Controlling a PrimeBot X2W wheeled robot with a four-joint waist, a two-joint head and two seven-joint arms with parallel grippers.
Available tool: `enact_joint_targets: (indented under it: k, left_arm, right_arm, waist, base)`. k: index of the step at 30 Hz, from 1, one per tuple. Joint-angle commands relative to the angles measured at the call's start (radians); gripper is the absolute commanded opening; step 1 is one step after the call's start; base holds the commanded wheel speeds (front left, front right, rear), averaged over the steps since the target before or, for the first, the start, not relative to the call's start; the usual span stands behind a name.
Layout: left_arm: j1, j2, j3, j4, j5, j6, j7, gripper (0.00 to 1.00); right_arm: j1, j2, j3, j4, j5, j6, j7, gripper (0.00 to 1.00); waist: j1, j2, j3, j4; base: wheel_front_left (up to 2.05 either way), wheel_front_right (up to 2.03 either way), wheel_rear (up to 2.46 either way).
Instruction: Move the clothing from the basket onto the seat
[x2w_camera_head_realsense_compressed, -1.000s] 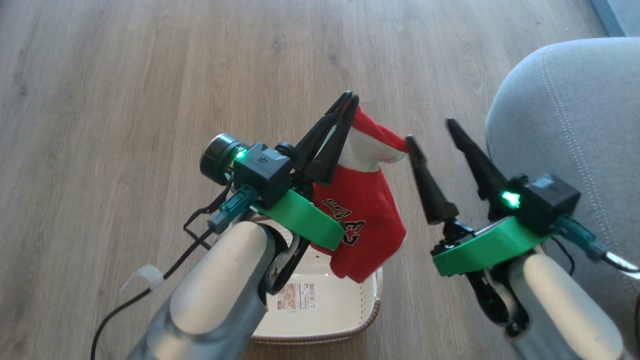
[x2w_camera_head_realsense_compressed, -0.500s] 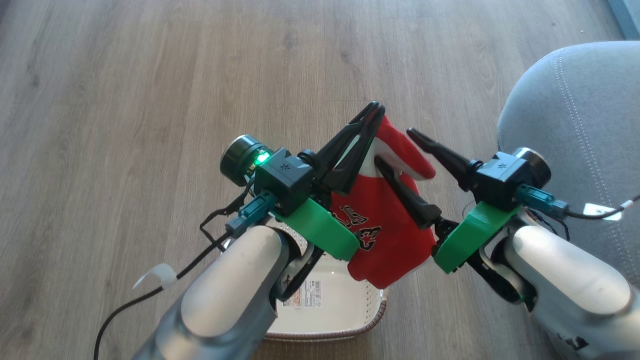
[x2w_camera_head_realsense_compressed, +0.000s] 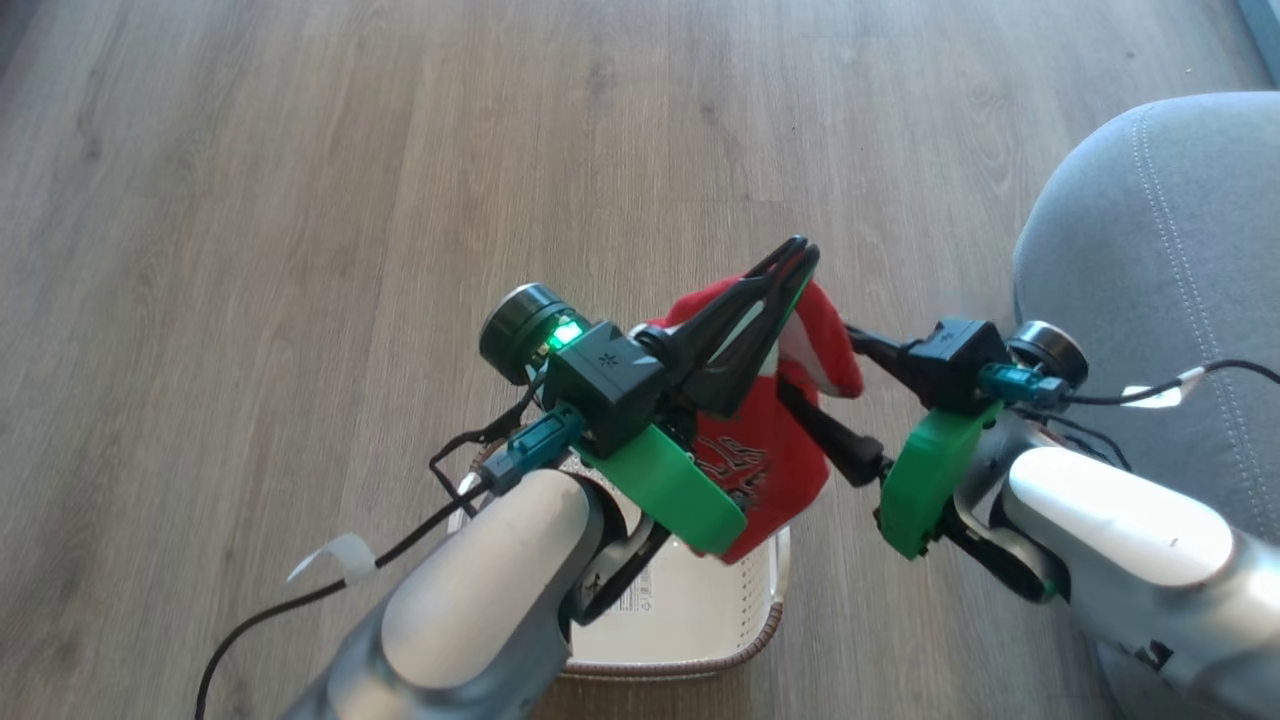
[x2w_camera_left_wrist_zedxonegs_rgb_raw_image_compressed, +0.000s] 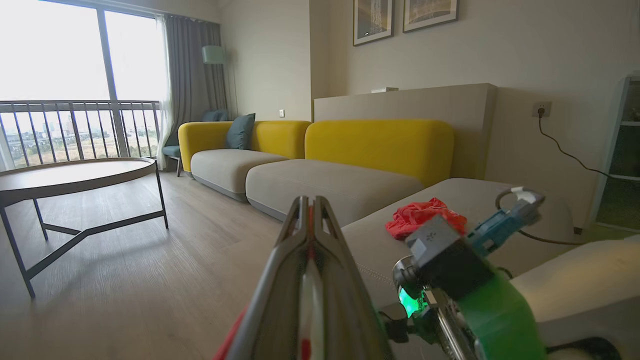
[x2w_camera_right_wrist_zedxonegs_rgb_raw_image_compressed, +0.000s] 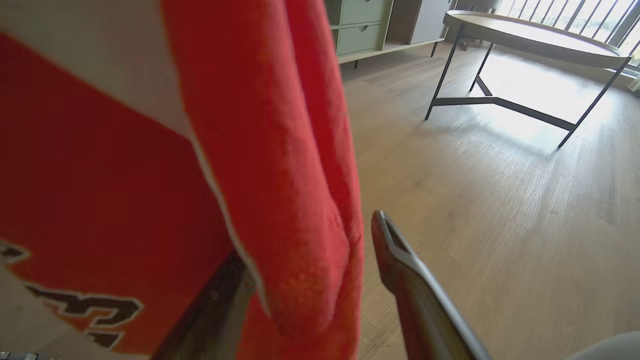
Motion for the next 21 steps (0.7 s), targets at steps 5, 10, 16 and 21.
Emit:
enact_joint_targets:
  k: [5,10,16,21]
  left_arm:
    - [-0.067,0.006,0.01,-0.049,-0.015,-0.01,-0.009,0.0]
    - [-0.074,0.006,-0.008,-0.059,-0.023,-0.014,-0.01,0.0]
    - [-0.08,0.006,-0.029,-0.073,-0.032,-0.022,-0.011,0.0]
    - [-0.086,0.006,-0.044,-0.085,-0.037,-0.028,-0.012,0.0]
  right_arm:
    - [-0.035,0.02,0.063,0.036,0.051,0.007,-0.005,1.0]
    - [-0.043,0.041,0.093,0.062,0.077,0.007,-0.005,1.0]
    - [-0.023,0.071,0.097,0.078,0.074,0.007,-0.005,1.0]
    - [-0.035,0.093,0.097,0.092,0.083,0.007,-0.005,0.88]
  waist:
    - [0.0,0.0,0.0,0.012]
    - [0.0,0.0,0.002,0.024]
    - [0.0,0.0,0.007,0.035]
    - [0.0,0.0,0.011,0.041]
  base:
    - [0.0,0.0,0.0]
    - [0.0,0.0,0.0]
    - [0.0,0.0,0.0]
    - [0.0,0.0,0.0]
